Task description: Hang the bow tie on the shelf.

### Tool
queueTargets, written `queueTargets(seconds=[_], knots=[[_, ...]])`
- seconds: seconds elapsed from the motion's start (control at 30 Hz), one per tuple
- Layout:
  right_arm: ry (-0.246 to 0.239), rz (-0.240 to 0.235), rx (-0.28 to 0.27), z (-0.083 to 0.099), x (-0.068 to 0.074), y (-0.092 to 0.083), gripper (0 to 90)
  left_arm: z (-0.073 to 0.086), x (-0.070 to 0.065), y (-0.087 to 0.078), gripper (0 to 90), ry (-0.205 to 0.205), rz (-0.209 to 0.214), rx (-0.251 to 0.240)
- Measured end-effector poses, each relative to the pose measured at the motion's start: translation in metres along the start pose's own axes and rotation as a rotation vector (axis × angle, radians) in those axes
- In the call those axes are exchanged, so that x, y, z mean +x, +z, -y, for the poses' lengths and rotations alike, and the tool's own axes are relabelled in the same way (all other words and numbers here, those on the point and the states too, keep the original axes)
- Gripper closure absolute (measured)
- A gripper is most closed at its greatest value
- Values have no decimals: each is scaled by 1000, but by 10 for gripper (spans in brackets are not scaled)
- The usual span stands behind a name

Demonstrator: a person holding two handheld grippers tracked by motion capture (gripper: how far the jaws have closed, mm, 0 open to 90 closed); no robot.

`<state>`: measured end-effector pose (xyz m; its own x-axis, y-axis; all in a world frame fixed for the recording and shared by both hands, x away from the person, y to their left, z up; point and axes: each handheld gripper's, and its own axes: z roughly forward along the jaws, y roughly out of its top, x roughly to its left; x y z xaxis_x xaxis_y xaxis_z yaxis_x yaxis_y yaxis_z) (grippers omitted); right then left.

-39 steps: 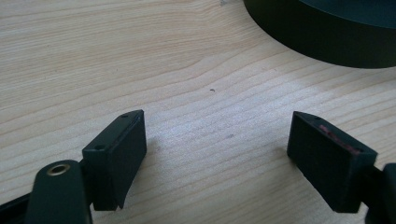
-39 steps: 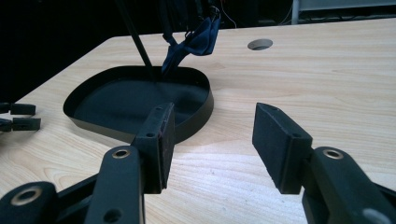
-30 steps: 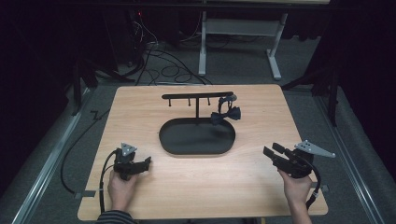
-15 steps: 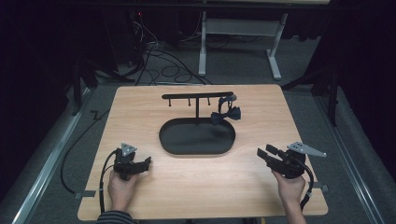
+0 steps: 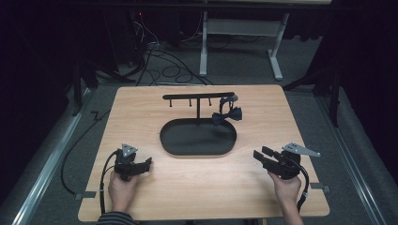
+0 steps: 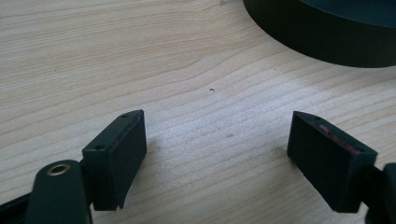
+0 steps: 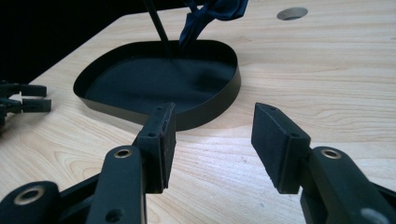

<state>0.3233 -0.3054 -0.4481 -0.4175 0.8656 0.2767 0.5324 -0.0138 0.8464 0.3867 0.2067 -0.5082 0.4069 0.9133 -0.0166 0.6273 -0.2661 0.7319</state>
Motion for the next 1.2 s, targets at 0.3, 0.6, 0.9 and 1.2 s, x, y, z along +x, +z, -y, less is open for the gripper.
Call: queueTargets(seconds=[0.3, 0.6, 0.9, 1.2], knots=[[4, -8, 22, 3, 2, 10, 518, 0, 0, 0, 201, 0, 0, 0], [10, -15, 40, 5, 2, 19, 523, 0, 0, 0, 201, 1, 0, 0], [21, -16, 57, 10, -1, 26, 529, 0, 0, 0, 202, 1, -1, -1], [33, -21, 79, 15, -4, 35, 536, 0, 0, 0, 201, 1, -1, -1]])
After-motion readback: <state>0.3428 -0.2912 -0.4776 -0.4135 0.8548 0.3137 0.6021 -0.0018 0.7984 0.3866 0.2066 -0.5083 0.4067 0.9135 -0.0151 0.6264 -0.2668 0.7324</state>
